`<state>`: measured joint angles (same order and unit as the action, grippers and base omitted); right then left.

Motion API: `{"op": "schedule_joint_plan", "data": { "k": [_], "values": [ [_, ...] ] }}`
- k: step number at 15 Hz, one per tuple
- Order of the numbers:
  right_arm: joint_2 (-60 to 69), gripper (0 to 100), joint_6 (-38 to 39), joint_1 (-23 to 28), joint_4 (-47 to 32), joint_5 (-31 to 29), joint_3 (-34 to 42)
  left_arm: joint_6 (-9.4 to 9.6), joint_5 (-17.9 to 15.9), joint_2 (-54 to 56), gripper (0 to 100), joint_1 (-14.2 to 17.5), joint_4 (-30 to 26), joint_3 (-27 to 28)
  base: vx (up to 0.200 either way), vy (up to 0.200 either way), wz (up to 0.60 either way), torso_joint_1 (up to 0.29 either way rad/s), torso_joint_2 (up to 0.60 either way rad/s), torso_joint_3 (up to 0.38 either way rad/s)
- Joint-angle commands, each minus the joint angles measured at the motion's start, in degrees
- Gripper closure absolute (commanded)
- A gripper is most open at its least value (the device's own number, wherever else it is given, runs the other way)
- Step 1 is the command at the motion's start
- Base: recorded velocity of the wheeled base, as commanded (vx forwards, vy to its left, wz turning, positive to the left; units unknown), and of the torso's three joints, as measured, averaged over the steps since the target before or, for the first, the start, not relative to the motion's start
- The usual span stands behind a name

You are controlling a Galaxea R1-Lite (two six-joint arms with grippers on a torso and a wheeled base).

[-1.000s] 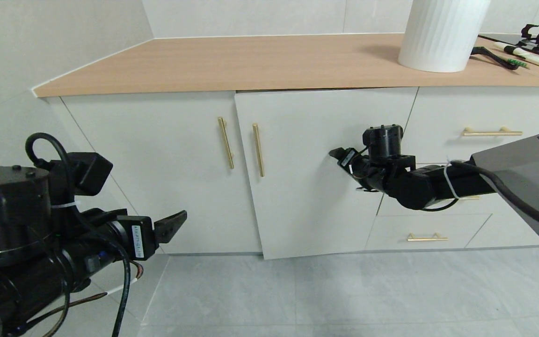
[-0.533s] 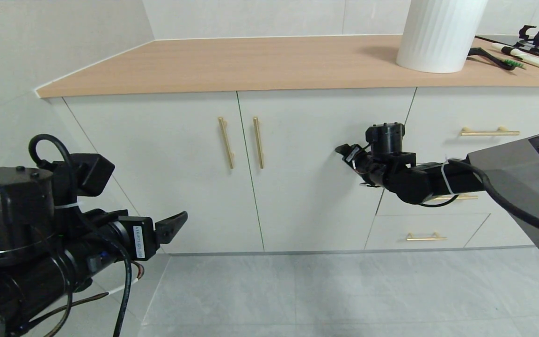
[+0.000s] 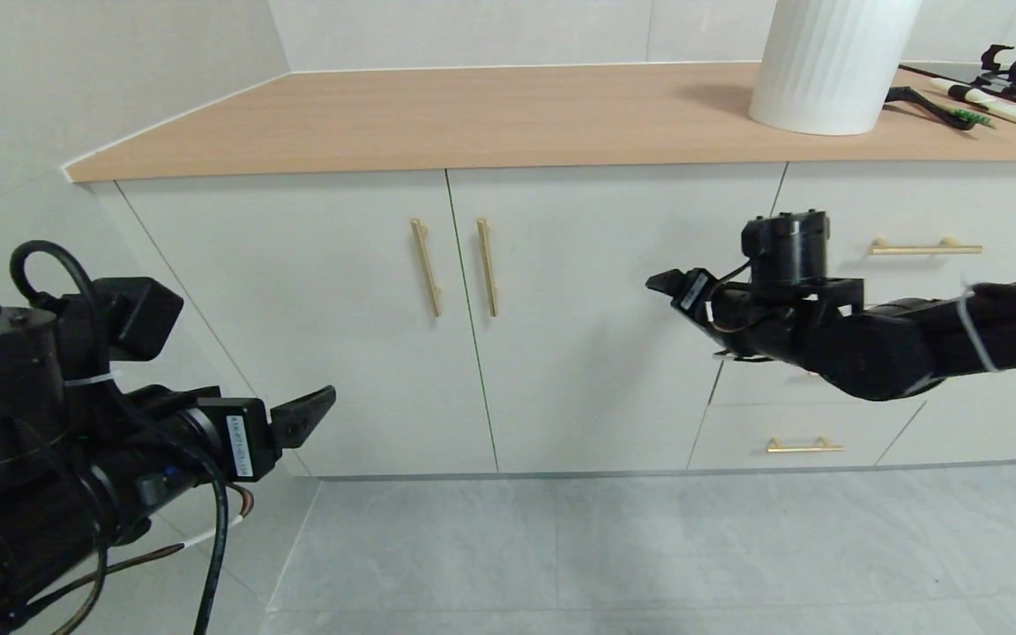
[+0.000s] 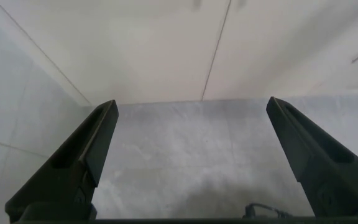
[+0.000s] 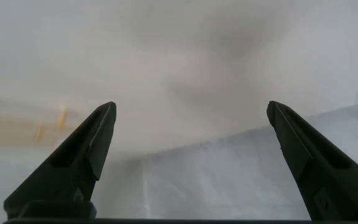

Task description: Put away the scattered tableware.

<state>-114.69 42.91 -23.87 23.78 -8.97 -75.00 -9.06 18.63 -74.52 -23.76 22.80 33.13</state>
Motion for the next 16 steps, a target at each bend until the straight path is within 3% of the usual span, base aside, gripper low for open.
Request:
{"op": "schedule_joint_plan", "data": {
  "k": [1, 2, 4, 8, 11, 12, 13, 16],
  "values": [
    [17.83, 0, -6.88, -1.88, -0.14, -0.52, 12.24, 0.18, 0.27, 3.94, 0, 0.56, -0.21, -2.37, 0.0, 0.0, 0.0, 0.0, 0.0, 0.0],
    [27.85, 0, -11.71, -1.79, -0.23, -1.14, 19.27, 1.85, 0.27, 8.16, 0, 1.87, -0.56, -4.92, 0.0, 0.0, 0.0, 0.0, 0.0, 0.0],
    [40.86, 0, -19.8, -1.53, -0.49, -1.14, 28.85, 2.38, 1.15, 13.7, 0, 4.16, -0.56, -7.65, 0.0, 0.0, 0.0, 0.0, 0.0, 0.0],
    [63.89, 0, -35.18, 3.65, -3.04, -0.87, 43.27, 2.38, 1.85, 30.49, 0, 4.16, -1.0, -16.26, 0.0, 0.0, 0.0, 0.0, 0.0, 0.0],
    [77.34, 0, -36.76, 10.51, -12.27, -1.4, 43.36, 3.43, 2.29, 43.76, 0, 4.51, -13.04, -16.52, 0.0, 0.0, 0.0, 0.0, 0.0, 0.0],
    [85.77, 0, -38.6, 13.67, -19.57, -1.4, 42.92, 4.66, 2.38, 51.05, 0, 7.15, -22.44, -15.03, 0.0, 0.0, 0.0, 0.0, 0.0, 0.0],
    [92.19, 0, -41.15, 15.26, -25.63, -1.49, 42.56, 5.45, 2.29, 55.89, 0, 8.55, -27.72, -14.33, 0.0, 0.0, 0.0, 0.0, 0.0, 0.0],
    [106.43, 0, -47.22, 18.51, -39.87, -2.01, 42.48, 7.56, 2.29, 63.8, 0, 14.36, -31.41, -14.85, 0.0, 0.0, 0.0, 0.0, 0.0, 0.0]
  ]
}}
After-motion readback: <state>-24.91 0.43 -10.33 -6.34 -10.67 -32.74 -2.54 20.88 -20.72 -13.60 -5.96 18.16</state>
